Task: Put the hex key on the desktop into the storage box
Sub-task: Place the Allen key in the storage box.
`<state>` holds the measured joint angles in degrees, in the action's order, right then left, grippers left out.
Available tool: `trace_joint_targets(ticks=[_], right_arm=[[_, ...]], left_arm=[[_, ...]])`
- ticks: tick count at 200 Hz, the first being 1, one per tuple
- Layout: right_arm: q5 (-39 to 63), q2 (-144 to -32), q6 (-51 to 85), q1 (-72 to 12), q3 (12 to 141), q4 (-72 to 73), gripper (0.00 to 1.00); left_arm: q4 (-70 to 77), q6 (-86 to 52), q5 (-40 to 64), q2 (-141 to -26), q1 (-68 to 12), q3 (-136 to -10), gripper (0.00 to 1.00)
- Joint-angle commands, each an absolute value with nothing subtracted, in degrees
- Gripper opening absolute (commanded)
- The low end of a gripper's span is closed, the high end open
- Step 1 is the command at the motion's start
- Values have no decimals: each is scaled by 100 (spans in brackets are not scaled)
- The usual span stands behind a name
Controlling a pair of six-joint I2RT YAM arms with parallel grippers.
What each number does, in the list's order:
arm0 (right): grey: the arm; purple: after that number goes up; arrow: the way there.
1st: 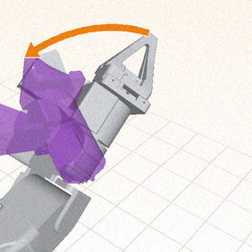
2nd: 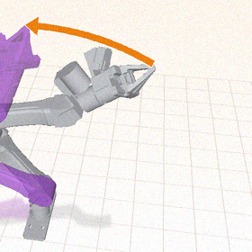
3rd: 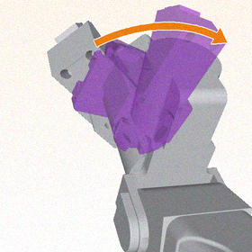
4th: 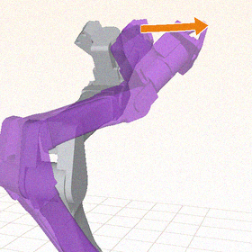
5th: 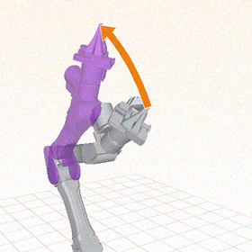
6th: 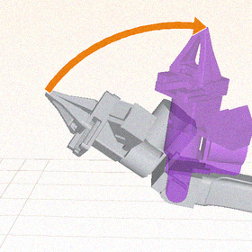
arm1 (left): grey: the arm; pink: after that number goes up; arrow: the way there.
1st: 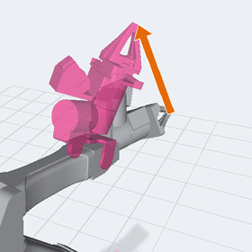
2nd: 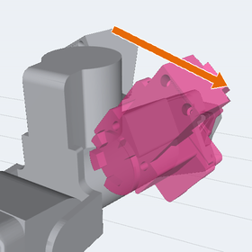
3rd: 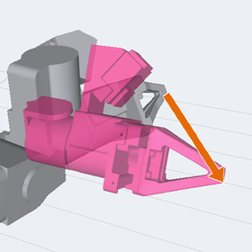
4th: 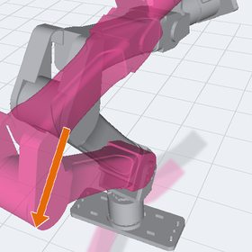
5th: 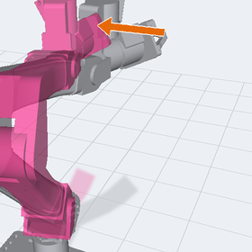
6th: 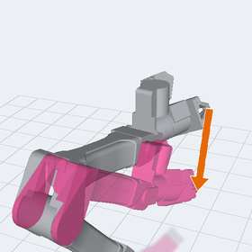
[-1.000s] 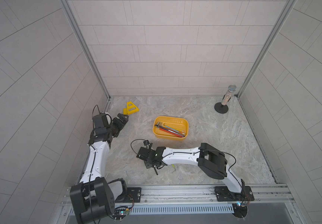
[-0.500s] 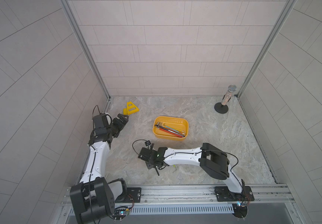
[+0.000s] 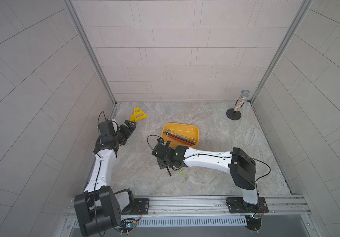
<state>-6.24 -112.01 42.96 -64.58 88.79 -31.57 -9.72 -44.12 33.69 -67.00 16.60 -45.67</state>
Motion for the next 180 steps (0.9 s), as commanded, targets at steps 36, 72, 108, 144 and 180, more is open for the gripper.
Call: trace_joint_targets(ticks=[36, 72, 108, 144, 180], right_arm=[[-337, -10849, 3234, -5916, 8912, -3654, 0], [-217, -10756, 2751, -5511, 8965, -3849, 0], [-119, -10697, 2231, -5157, 9019, -3920, 0], [8, -10748, 1768, -4774, 9234, -4091, 0], [564, -10792, 999, -4491, 9365, -4062, 0]], left_arm=[[-1145, -4242, 3595, -6967, 1381, -4729, 100], [-1219, -4184, 3653, -7032, 1087, -4792, 100], [-1195, -4177, 3989, -7310, 660, -4860, 100], [-1327, -3925, 3933, -7359, 382, -4923, 100], [-1288, -3919, 3917, -7355, 336, -4903, 100]])
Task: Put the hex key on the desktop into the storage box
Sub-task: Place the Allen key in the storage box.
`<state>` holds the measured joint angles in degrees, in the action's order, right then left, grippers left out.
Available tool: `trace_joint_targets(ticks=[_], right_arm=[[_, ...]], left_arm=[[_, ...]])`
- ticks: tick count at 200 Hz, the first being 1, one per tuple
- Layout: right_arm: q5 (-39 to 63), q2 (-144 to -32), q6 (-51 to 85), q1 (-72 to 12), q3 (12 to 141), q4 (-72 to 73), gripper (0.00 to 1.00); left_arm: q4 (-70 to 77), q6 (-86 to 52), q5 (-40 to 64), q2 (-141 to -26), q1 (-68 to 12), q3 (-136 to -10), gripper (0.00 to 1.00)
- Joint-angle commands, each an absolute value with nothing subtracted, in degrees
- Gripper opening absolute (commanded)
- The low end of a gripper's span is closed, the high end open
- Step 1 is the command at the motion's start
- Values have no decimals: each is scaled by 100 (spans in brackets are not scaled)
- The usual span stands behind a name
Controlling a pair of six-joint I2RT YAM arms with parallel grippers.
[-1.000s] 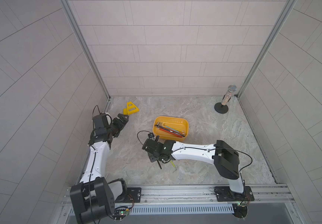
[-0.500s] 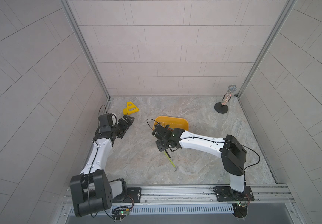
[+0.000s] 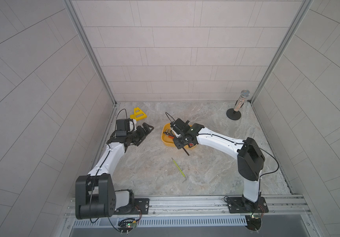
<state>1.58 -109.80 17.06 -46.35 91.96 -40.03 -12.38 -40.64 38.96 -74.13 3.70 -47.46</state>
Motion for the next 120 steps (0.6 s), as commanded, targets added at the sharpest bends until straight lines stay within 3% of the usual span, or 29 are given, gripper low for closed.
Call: trace_joint_targets(ticks=[1, 37, 120], right_arm=[[572, -10797, 983, -4487, 9367, -4061, 0], [782, -11197, 419, -4242, 9826, -4331, 0], [207, -11998, -746, -3981, 10511, -4489, 0]], left_arm=[[-1286, -3915, 3919, -7356, 335, -4899, 100], [-1318, -3895, 3905, -7385, 307, -4914, 100], [-1231, -3929, 4139, -7547, 164, -4932, 100]])
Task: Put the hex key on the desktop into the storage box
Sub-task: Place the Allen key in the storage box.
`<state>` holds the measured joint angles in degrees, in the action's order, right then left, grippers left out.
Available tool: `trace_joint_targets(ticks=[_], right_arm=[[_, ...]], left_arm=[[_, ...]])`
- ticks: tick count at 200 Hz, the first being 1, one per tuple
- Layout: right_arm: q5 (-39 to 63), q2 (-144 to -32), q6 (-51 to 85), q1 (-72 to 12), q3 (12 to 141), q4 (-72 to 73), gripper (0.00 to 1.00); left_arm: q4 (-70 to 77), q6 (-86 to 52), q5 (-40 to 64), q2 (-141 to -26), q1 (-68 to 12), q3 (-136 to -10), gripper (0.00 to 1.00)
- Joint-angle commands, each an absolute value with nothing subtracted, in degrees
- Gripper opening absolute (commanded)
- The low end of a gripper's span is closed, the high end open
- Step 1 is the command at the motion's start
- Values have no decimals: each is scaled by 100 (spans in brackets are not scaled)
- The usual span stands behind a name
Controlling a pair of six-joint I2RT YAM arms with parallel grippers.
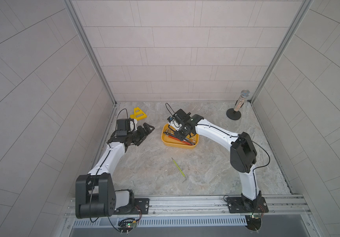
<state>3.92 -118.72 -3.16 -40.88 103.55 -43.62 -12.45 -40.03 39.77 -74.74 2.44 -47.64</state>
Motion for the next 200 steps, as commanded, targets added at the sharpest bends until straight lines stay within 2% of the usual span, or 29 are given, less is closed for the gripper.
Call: trace_joint_targets(ticks=[1, 102, 200], right_arm=[[209, -12002, -751, -3977, 10511, -4486, 0], [850, -12371, -1263, -3613, 10410, -3708, 0], [1216, -12355, -1025, -3595, 10077, -3463, 2]], left_arm=[[-1230, -3938, 4139, -7540, 166, -4931, 100], [-1019, -4005, 4492, -7774, -179, -4925, 100], [-1133, -3920, 4379, -7767, -251, -4940, 100]])
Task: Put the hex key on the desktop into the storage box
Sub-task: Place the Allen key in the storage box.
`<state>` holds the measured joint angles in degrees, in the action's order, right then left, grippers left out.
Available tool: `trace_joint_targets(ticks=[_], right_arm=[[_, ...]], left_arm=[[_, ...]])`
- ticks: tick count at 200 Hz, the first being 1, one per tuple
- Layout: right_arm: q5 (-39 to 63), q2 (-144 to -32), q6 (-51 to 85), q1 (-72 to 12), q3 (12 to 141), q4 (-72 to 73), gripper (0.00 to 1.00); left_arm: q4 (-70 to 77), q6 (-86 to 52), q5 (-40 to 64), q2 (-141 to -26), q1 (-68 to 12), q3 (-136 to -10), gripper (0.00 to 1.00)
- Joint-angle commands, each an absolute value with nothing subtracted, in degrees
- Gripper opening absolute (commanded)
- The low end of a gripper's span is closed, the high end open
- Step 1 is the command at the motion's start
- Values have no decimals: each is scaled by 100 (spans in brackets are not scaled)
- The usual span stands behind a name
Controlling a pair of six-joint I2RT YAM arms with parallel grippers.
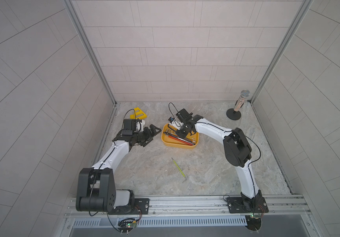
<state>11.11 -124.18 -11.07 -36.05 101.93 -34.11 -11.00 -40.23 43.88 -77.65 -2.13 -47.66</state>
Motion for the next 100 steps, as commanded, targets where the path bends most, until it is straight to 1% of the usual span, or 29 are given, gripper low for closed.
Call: trace_joint_targets(ticks=[1, 9, 32, 52, 61, 68, 73, 85, 100], right_arm=[[1214, -12347, -1031, -3595, 10074, -3463, 2], [1201, -12319, -1045, -3595, 10029, -3458, 0], [1216, -12240, -1059, -3595, 9917, -3466, 0], [1225, -12190, -1033, -3595, 9830, -3472, 2], [1213, -12186, -1004, -3595, 9818, -3488, 4], [1196, -12173, -970, -3595, 9816, -3506, 9], [1175, -12166, -938, -3595, 9828, -3522, 14], [1104, -12156, -847, -3596, 9867, -3572, 29], [1011, -12097, -737, -3595, 9898, -3629, 39]], left_arm=[[-1138, -3916, 4378, -7764, -253, -4940, 100], [-1145, -3902, 4374, -7752, -261, -4940, 100], [-1160, -3889, 4352, -7727, -255, -4941, 100], [-1178, -3878, 4325, -7717, -281, -4948, 100], [-1193, -3860, 4318, -7717, -282, -4951, 100], [-1210, -3852, 4308, -7712, -292, -4948, 100], [-1215, -3850, 4299, -7709, -299, -4949, 100], [-1230, -3832, 4294, -7710, -314, -4951, 100], [-1261, -3811, 4259, -7712, -334, -4962, 100]])
